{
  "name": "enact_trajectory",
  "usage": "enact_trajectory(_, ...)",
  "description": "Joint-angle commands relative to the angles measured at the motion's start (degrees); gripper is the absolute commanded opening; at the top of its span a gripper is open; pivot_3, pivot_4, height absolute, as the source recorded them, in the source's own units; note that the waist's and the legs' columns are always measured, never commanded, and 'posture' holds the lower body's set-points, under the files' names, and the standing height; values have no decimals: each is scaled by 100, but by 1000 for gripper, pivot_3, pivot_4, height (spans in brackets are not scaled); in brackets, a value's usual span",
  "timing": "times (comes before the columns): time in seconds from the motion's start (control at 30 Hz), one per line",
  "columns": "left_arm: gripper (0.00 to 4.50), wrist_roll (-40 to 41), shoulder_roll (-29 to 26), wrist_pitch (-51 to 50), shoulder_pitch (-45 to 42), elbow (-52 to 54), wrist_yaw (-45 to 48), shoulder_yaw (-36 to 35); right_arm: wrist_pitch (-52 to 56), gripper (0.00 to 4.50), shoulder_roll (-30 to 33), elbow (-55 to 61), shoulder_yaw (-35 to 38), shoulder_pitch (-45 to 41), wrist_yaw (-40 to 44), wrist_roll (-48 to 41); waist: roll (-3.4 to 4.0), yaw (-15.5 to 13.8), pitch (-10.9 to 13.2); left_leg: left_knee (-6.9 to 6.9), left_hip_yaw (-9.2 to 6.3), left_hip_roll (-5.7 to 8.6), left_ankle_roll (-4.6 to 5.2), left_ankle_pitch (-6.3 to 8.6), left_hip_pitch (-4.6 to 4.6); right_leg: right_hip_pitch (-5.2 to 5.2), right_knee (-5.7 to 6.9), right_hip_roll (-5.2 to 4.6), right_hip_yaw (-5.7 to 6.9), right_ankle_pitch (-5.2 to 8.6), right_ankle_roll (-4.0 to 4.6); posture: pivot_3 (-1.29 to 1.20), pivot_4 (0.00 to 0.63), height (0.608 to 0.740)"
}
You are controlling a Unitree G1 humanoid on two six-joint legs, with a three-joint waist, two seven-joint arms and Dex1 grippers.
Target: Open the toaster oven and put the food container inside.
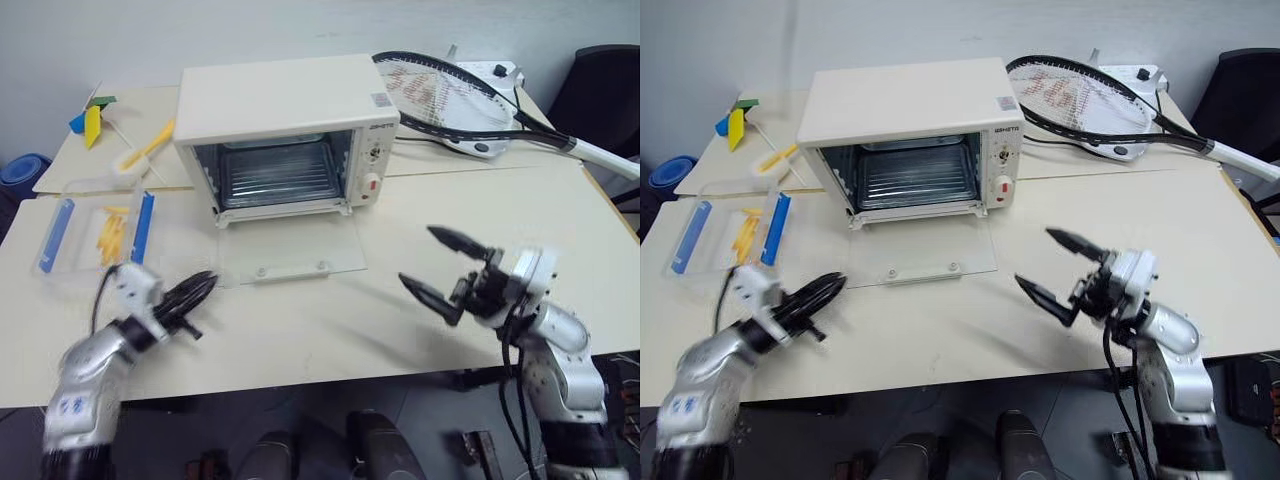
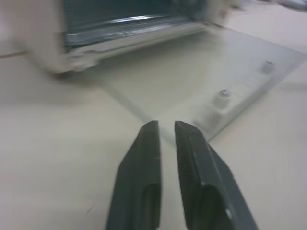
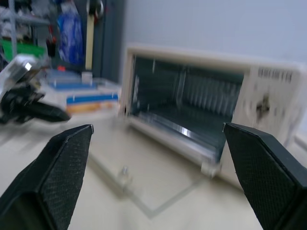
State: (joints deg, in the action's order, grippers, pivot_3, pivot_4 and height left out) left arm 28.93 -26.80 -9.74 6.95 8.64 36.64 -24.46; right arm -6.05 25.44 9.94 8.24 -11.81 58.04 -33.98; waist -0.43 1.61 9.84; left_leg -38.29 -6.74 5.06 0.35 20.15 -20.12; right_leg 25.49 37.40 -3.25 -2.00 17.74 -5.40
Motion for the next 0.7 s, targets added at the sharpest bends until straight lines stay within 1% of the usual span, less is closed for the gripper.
enact_trajectory(0.03, 1793, 510, 320, 5, 828, 625, -758, -1351, -128, 4500, -185, -13, -248, -264, 205, -48, -2, -25, -1, 2, 0, -3, -2, 2, 1, -1, -2, 2, 0, 0, 0, 0, 150, 740)
enact_trajectory(0.1, 2435, 825, 562, -192, 1324, 871, -1112, -1855, -194, 4500, -265, -198, -327, -460, 330, -24, -3, -74, -1, -1, 0, 0, 1, 4, -3, -2, -8, 0, 0, 0, 0, 0, 150, 740)
enact_trajectory(0.13, 2699, 926, 624, -284, 1462, 958, -1242, -1983, -208, 4500, -286, -257, -344, -514, 371, -26, -3, -126, -1, -6, 1, 6, 6, 6, -3, -4, -8, -5, -1, 0, 0, 0, 150, 740)
enact_trajectory(0.23, 3686, 1330, 827, -691, 1736, 1348, -1806, -2242, -209, 4500, -280, -467, -355, -629, 551, -46, -3, -298, 0, -40, -3, 15, 19, 13, -5, -23, -9, -13, 4, 0, -1, 0, 150, 740)
enact_trajectory(0.3, 4323, 1579, 846, -1026, 1728, 1662, -2214, -2257, -184, 4500, -257, -616, -371, -716, 685, -49, -3, -346, 0, -62, -15, 15, 24, 16, -2, -48, -20, -12, 12, -2, -4, 0, 150, 740)
enact_trajectory(0.33, 4450, 1697, 805, -1263, 1615, 1821, -2535, -2227, -163, 4500, -243, -685, -383, -761, 750, -48, -3, -352, 0, -66, -25, 15, 25, 16, 1, -66, -34, -10, 17, -5, -8, 0, 150, 740)
enact_trajectory(0.4, 4450, 2010, 595, -2019, 1273, 2057, -3489, -2215, -142, 4500, -209, -794, -400, -829, 872, -26, -3, -372, 0, -66, -32, 15, 25, 16, 14, -87, -42, -9, 21, -8, -9, 0, 150, 740)
enact_trajectory(0.47, 4450, 2680, 336, -2744, 759, 2098, -4375, -2191, -127, 4500, -184, -861, -400, -858, 957, -8, -3, -377, 0, -64, -34, 14, 22, 18, 25, -93, -38, -6, 22, -8, -9, 0, 150, 740)
enact_trajectory(0.53, 4450, 3238, 88, -3458, 154, 1924, -5495, -2217, -129, 4500, -149, -927, -402, -869, 1045, 10, -3, -355, 0, -63, -34, 13, 18, 20, 33, -93, -28, -4, 21, -8, -9, 0, 150, 740)
enact_trajectory(0.6, 4450, 3854, -43, -3884, -349, 1683, -6496, -2280, -148, 4500, -127, -967, -389, -869, 1104, 15, -3, -316, 0, -59, -32, 14, 17, 21, 36, -93, -27, -3, 18, -8, -9, 0, 150, 740)
enact_trajectory(0.7, 4450, 4381, -167, -4121, -1077, 1303, -7495, -2236, -186, 4500, -107, -985, -360, -857, 1158, 27, -3, -257, 0, -55, -27, 11, 15, 26, 38, -87, -27, 2, 15, -8, -9, 0, 150, 740)
